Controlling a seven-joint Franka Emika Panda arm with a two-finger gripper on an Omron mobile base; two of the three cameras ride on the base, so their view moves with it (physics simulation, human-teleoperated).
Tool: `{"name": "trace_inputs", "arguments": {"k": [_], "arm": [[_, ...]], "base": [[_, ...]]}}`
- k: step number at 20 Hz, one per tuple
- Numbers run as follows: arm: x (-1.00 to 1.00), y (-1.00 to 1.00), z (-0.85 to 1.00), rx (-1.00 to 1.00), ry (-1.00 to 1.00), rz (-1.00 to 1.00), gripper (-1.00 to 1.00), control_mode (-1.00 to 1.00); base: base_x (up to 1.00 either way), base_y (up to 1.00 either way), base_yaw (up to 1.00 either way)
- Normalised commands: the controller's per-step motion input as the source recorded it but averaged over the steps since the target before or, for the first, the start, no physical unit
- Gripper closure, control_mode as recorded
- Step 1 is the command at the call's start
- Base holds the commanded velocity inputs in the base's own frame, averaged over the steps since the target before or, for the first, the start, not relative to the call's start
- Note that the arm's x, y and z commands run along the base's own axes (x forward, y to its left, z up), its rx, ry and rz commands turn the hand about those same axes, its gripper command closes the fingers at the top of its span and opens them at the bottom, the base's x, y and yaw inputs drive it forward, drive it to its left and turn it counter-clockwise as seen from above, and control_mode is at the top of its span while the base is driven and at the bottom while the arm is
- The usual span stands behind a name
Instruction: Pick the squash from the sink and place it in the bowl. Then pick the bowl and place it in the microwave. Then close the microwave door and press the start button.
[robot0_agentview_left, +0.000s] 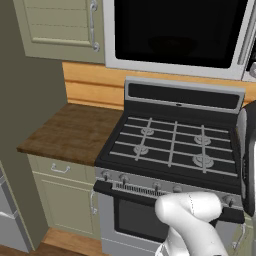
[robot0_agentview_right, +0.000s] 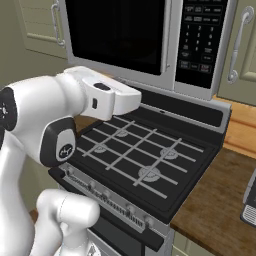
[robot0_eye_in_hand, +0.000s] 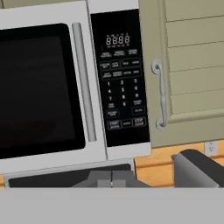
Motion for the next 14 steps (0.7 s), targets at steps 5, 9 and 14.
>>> {"name": "trace_inputs", "arguments": {"k": [5, 9, 14], "arm": [[0.22, -0.01, -0.07, 0.1, -0.08, -0.04, 1.0, -1.0], [0.24, -0.27, -0.03, 0.05, -0.06, -0.04, 1.0, -1.0], [0.14, -0.6, -0.01, 0.0, 0.0, -0.05, 1.0, -1.0]], "base": [[0.0, 0.0, 0.0], [0.0, 0.0, 0.0], [0.0, 0.0, 0.0]]}}
